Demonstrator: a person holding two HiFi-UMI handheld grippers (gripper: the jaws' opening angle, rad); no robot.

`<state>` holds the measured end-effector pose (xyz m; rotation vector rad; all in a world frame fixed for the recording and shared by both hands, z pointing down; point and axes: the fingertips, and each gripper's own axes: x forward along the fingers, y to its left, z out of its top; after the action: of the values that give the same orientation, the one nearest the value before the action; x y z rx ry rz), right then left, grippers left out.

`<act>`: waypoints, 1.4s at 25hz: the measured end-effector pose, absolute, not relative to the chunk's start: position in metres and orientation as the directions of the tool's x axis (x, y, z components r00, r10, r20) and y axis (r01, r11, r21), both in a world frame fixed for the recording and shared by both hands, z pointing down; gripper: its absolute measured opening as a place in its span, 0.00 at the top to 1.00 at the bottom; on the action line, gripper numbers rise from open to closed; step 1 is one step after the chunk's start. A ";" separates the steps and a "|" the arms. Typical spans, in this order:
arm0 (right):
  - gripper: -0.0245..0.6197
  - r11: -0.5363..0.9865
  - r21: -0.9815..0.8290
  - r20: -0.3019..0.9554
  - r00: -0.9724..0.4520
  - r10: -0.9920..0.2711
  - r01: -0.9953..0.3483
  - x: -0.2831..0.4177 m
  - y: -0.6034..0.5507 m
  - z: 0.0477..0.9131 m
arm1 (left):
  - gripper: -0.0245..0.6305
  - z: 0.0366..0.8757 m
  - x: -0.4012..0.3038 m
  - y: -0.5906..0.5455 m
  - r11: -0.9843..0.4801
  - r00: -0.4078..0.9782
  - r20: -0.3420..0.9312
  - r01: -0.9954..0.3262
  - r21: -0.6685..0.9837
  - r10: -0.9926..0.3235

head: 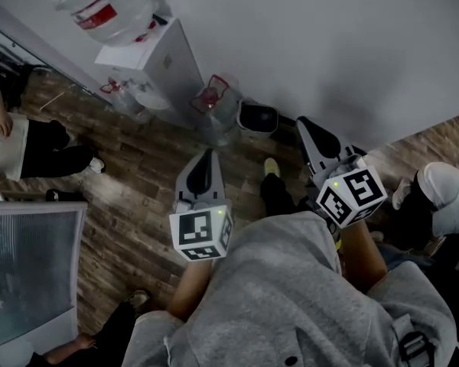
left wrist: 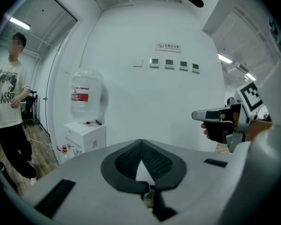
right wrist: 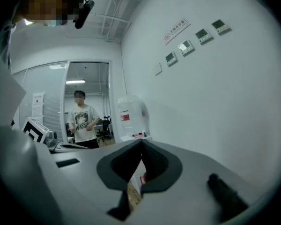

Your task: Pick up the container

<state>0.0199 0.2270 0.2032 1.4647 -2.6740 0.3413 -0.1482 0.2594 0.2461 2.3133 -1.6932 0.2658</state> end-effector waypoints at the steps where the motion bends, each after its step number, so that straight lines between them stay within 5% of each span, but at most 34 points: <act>1: 0.92 0.517 -0.166 0.181 -0.542 -0.821 -0.840 0.025 0.211 0.206 | 0.95 0.247 -0.144 0.244 -0.283 0.300 0.304 -0.954 0.099 -0.904; 15: 0.92 0.525 -0.324 0.229 -0.603 -0.764 -0.787 0.095 0.019 0.229 | 0.95 0.259 -0.084 0.052 -0.227 0.243 0.376 -0.970 0.087 -0.894; 35: 0.92 0.596 -0.307 0.371 -0.670 -0.643 -0.742 0.047 -0.083 0.296 | 0.94 0.337 -0.107 -0.033 -0.172 0.205 0.524 -0.979 0.112 -0.827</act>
<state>0.0467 -0.0835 0.2962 1.1472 -2.6024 0.6529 -0.1073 -0.0330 0.3366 2.0639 -1.6781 0.4843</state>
